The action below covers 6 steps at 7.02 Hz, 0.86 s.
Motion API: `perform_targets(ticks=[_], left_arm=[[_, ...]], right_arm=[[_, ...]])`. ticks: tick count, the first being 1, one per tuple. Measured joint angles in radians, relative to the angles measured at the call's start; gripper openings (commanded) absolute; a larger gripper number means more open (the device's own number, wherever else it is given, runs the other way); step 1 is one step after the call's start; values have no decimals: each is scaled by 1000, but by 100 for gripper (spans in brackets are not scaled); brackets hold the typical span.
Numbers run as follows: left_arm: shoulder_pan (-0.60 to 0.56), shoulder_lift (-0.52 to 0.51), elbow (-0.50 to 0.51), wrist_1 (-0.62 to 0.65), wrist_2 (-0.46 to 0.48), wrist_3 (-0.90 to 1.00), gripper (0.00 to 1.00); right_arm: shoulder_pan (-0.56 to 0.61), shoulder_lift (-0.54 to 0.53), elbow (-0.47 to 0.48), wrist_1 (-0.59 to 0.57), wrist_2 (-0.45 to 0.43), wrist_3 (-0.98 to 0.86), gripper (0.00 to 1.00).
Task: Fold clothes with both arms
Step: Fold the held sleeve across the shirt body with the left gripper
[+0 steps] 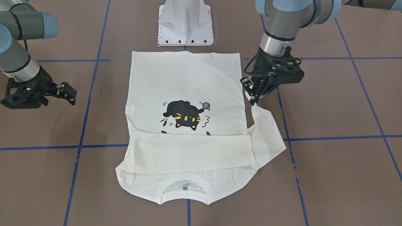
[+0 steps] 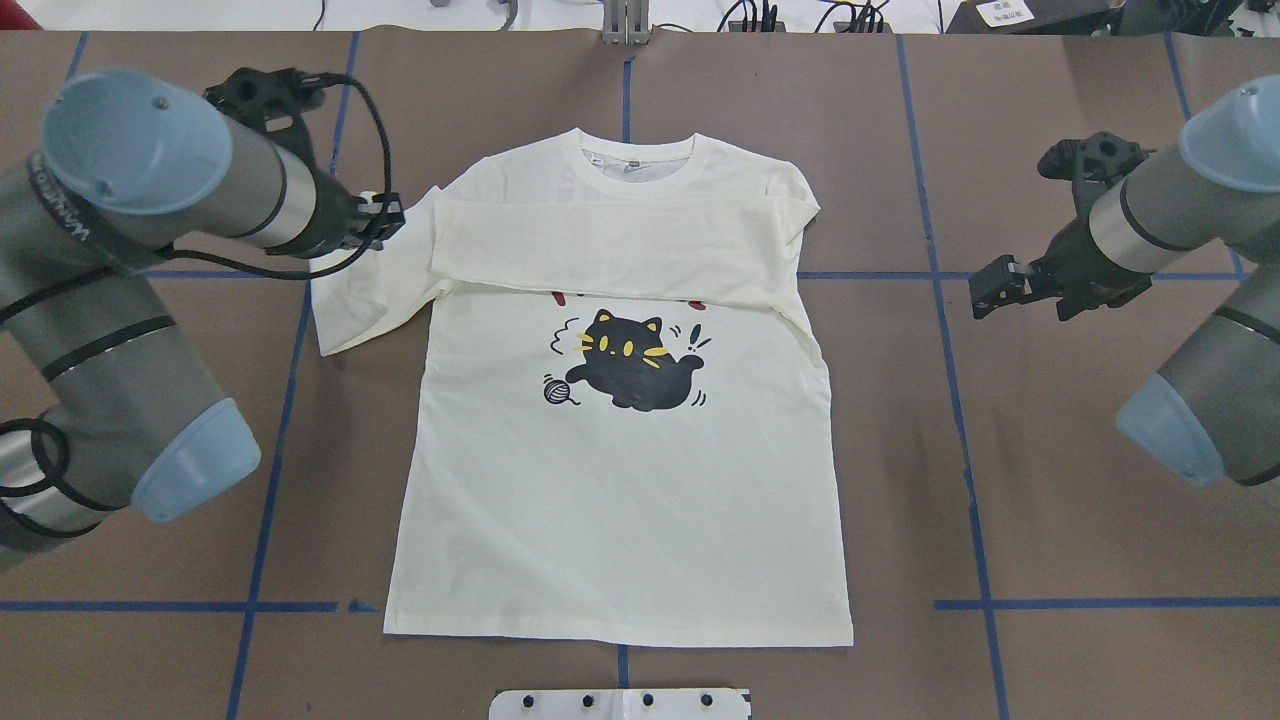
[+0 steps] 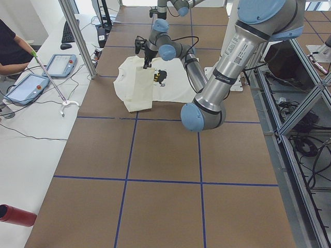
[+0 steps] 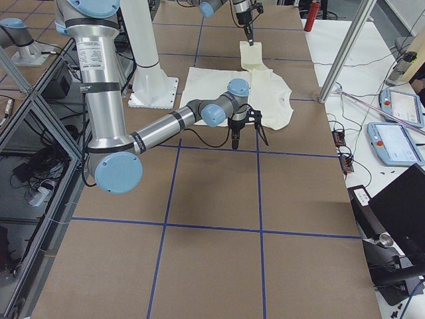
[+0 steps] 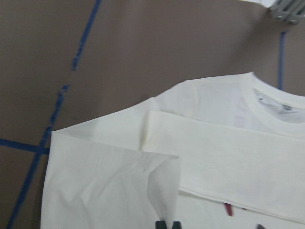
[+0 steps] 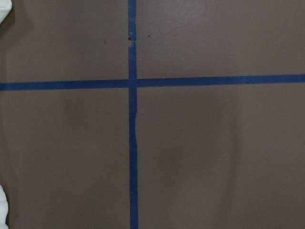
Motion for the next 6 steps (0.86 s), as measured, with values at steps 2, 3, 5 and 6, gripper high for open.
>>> perform_targets(ticks=[2, 3, 5, 6], left_arm=[[3, -232, 230, -89, -7, -103, 0], [10, -277, 340, -178, -6, -145, 0], [43, -324, 500, -294, 6, -197, 0], [82, -368, 601, -352, 36, -230, 77]], right_arm=[[-1, -4, 4, 0, 2, 2, 100], [-2, -1, 3, 0, 2, 2, 100], [-3, 5, 3, 0, 3, 7, 100], [-4, 6, 2, 0, 3, 14, 100]])
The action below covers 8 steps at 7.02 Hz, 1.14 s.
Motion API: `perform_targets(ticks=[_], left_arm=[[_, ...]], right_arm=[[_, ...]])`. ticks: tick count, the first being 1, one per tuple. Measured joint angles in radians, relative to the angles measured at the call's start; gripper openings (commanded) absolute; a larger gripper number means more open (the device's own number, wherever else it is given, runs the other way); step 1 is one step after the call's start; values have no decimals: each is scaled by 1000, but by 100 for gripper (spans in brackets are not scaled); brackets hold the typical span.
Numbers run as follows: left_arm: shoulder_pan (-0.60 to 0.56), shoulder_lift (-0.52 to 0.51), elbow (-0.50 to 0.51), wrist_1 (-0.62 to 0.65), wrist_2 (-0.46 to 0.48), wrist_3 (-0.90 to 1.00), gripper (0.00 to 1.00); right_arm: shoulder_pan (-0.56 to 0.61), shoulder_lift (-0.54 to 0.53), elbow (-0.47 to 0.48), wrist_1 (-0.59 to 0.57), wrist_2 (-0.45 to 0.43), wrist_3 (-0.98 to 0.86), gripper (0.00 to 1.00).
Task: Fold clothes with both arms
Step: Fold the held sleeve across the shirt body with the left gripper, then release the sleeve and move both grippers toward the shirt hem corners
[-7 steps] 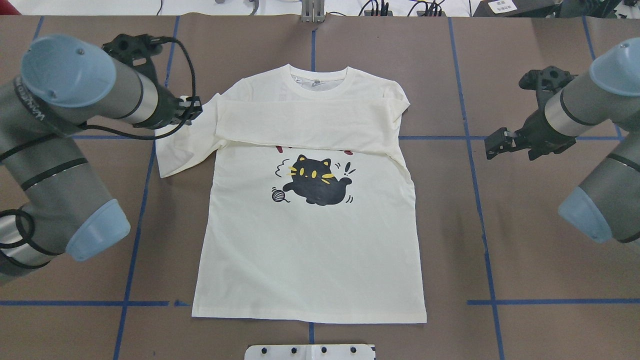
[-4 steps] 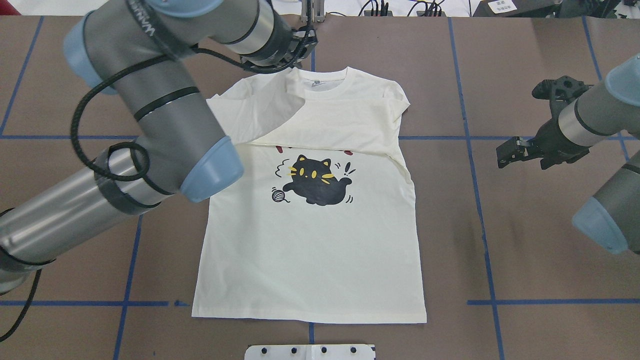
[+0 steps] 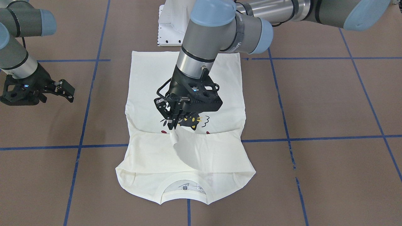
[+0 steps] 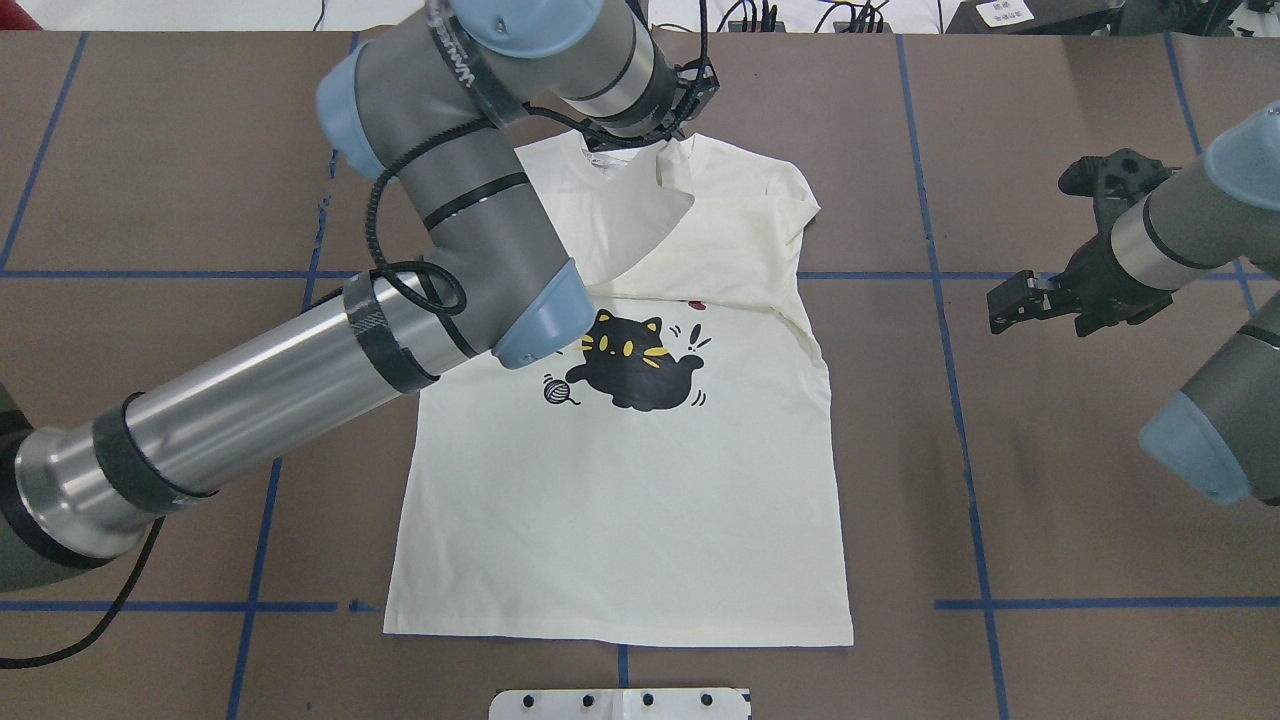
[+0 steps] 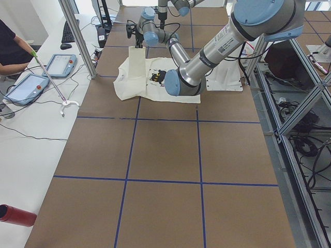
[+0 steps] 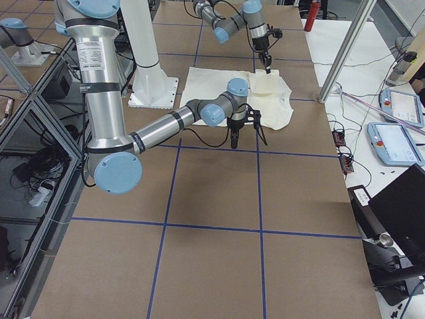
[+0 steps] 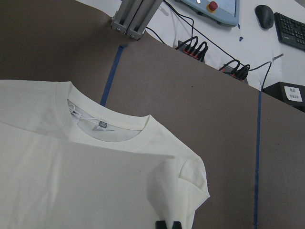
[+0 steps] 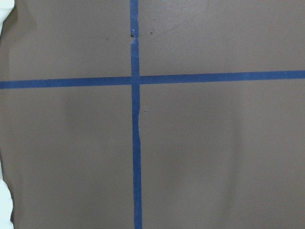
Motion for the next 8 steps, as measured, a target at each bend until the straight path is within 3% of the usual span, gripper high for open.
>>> perform_targets(ticks=[1, 2, 4, 6, 8], left_arm=[[53, -55, 119, -72, 52, -32, 100], [94, -101, 225, -152, 94, -50, 100], [121, -124, 300, -237, 119, -27, 100], [114, -88, 283, -234, 114, 91, 100], [104, 19, 134, -111, 105, 203, 100]], right_arm=[[0, 1, -1, 0, 0, 3, 100], [-1, 7, -2, 0, -1, 5, 100], [-2, 30, -5, 0, -2, 9, 100], [-31, 46, 0, 29, -6, 66, 100], [-161, 93, 5, 107, -97, 296, 100]])
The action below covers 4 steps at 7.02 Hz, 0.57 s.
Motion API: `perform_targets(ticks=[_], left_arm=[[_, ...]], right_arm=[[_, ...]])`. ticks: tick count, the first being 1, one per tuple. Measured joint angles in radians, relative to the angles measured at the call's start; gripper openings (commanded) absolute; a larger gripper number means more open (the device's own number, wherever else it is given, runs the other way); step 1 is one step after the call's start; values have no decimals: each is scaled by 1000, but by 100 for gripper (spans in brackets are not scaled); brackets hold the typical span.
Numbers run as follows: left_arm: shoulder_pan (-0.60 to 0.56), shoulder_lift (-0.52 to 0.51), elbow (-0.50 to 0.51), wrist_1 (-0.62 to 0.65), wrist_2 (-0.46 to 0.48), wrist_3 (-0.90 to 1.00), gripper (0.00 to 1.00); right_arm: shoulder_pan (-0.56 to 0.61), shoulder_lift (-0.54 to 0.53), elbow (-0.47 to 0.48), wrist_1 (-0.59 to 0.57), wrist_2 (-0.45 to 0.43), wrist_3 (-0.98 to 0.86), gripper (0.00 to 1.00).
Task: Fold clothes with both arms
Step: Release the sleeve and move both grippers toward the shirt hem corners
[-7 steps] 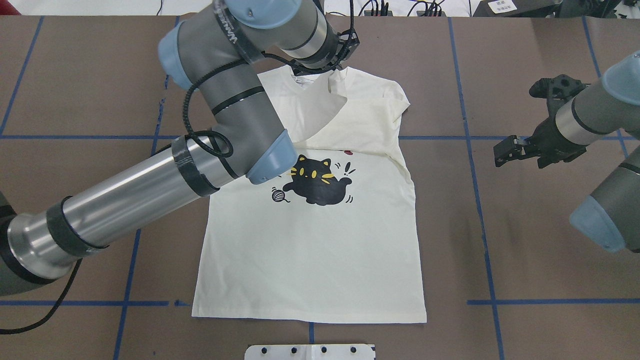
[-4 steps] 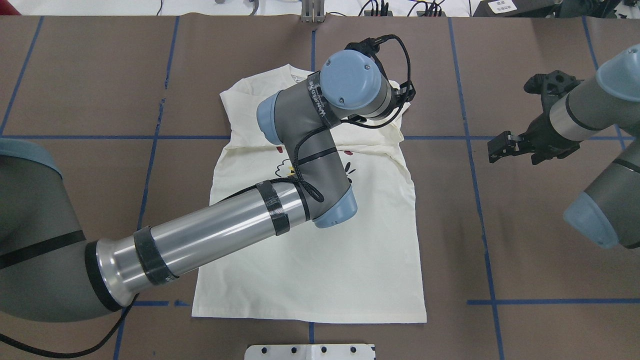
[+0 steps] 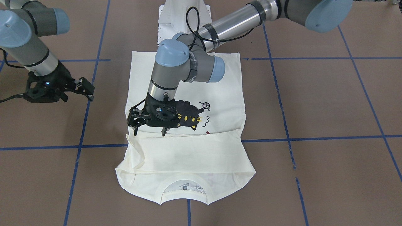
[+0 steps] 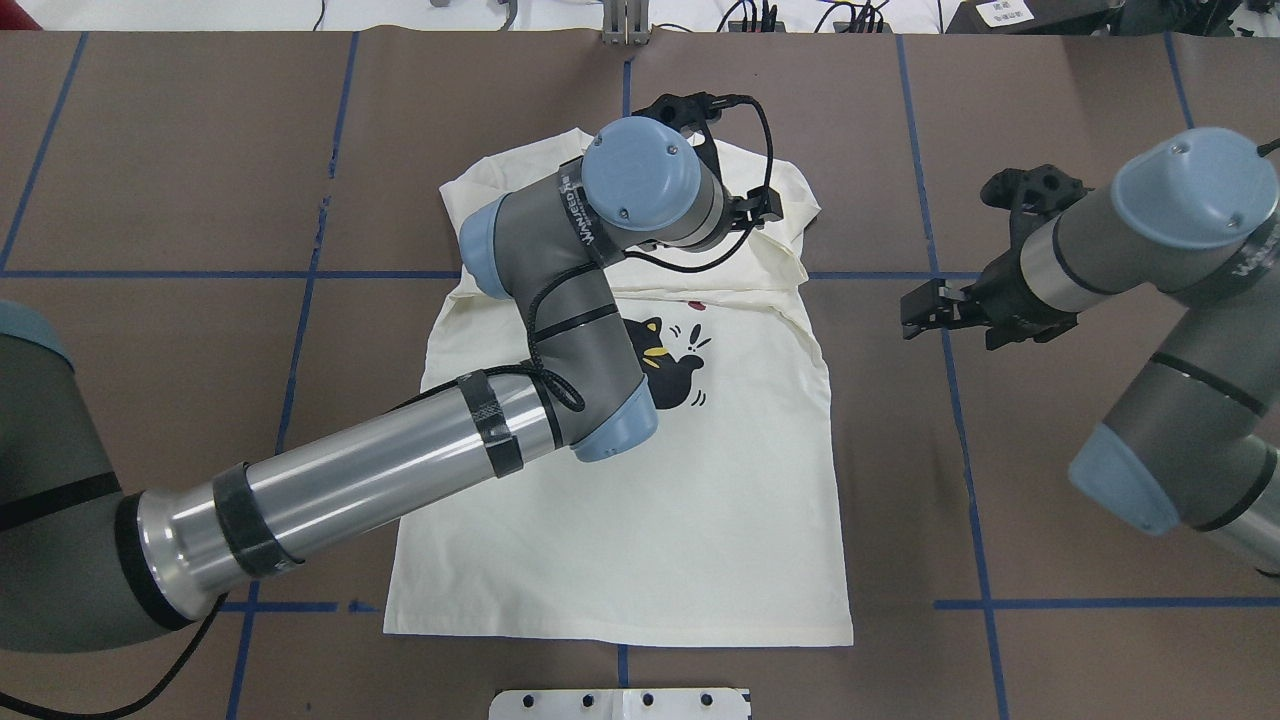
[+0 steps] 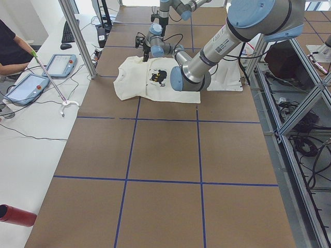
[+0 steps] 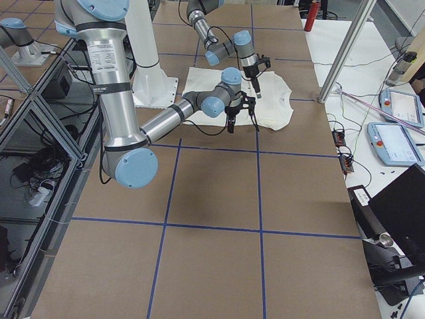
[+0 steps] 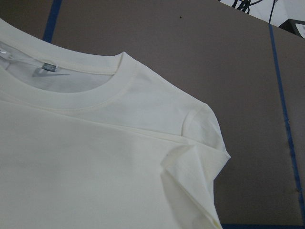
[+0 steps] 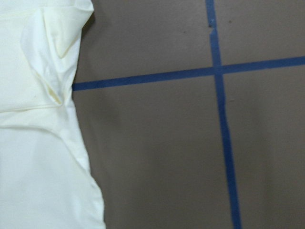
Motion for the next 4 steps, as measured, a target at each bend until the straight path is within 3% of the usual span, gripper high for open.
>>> perform_targets(ticks=[1, 4], left_arm=[[-7, 84, -128, 108, -16, 69, 100], [-30, 462, -687, 376, -44, 272, 100]], right_arm=[[-84, 23, 10, 12, -73, 100, 100], [-376, -36, 99, 20, -310, 343, 100]])
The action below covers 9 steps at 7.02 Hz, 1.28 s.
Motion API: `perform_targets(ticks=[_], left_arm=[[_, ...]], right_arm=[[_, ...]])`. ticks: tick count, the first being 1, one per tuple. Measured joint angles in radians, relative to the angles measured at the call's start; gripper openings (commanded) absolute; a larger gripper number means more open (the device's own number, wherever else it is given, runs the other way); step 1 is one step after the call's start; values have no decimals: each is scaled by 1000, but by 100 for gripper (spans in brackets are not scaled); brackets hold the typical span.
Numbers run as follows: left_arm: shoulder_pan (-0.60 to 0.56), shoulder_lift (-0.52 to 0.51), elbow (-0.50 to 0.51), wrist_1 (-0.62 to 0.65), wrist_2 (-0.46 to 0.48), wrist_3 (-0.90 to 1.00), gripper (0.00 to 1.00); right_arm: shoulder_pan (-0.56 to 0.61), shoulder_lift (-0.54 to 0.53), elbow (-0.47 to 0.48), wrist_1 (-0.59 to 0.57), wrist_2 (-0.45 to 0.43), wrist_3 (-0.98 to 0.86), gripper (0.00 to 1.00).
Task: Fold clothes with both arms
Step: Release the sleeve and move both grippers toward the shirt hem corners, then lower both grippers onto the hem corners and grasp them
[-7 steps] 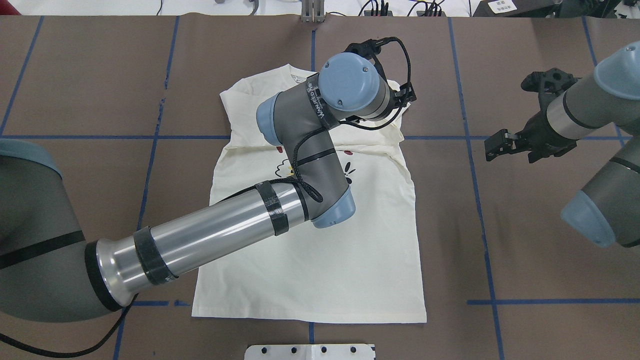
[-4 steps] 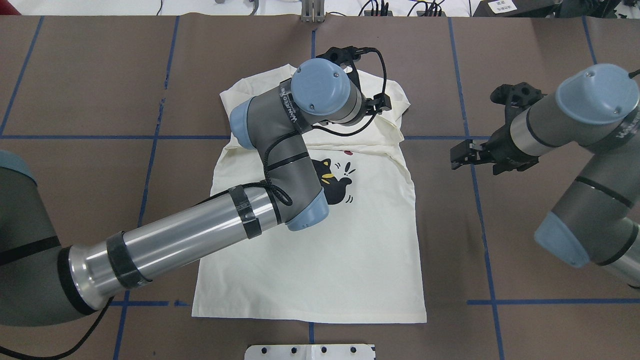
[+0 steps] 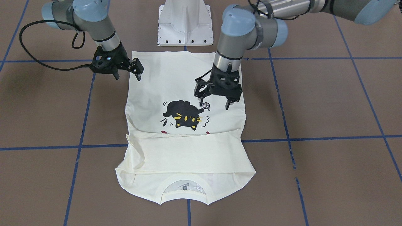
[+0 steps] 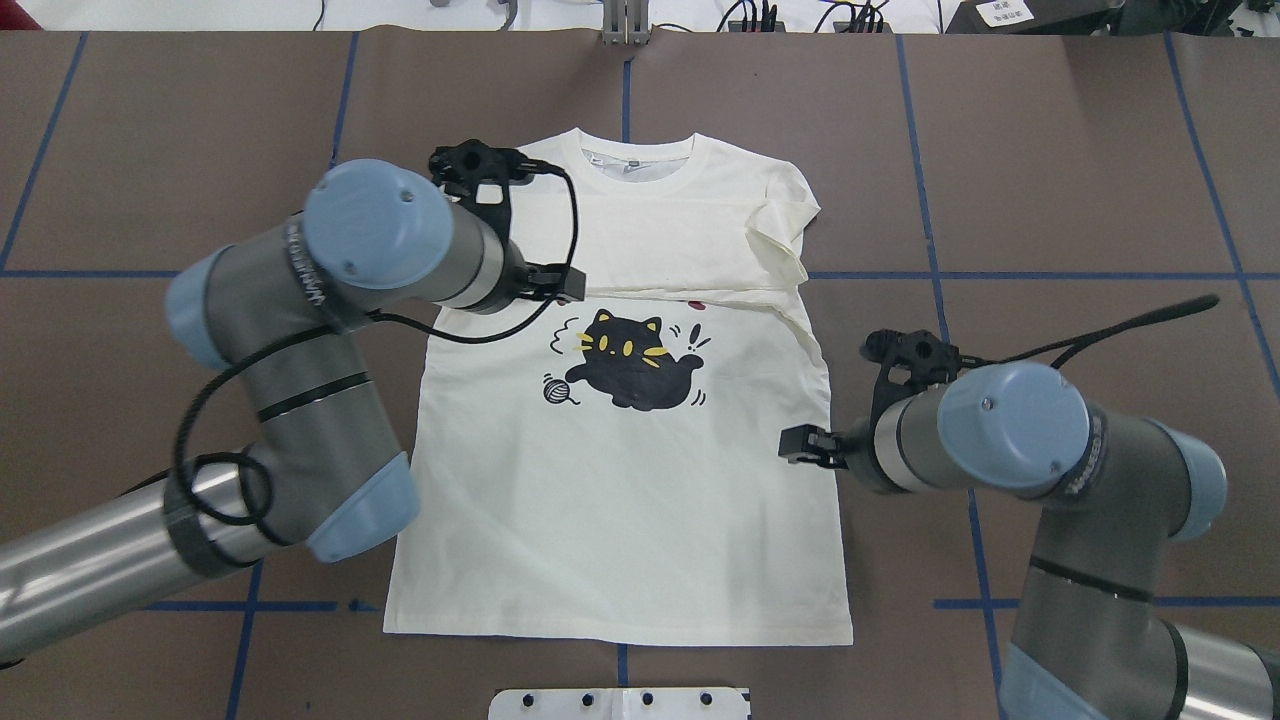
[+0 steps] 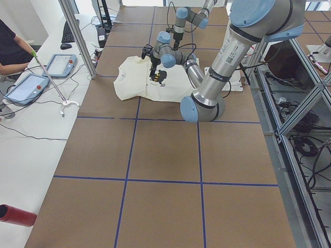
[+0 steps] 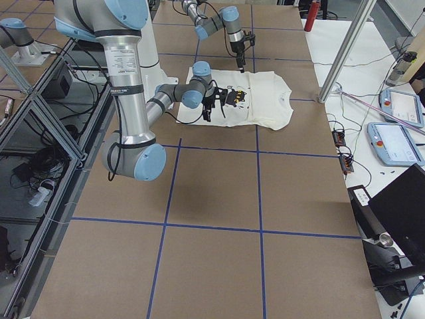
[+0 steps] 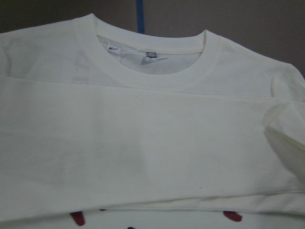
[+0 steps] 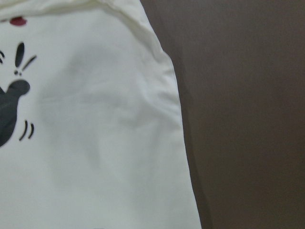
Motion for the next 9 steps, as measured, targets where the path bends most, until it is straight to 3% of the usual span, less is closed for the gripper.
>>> perform_targets(ticks=[2, 5, 6, 7, 9], left_arm=[[-11, 84, -210, 154, -1, 69, 100], [-13, 97, -279, 192, -1, 82, 100], [-13, 98, -284, 193, -1, 83, 100], [-13, 98, -287, 194, -1, 83, 100], [-14, 99, -296, 194, -1, 83, 100]], right_arm=[[-155, -68, 51, 2, -104, 117, 100], [-267, -92, 61, 1, -174, 193, 99], [-279, -92, 60, 0, -174, 197, 83], [-285, -92, 59, -1, -173, 199, 57], [-289, -90, 58, -2, -165, 200, 17]])
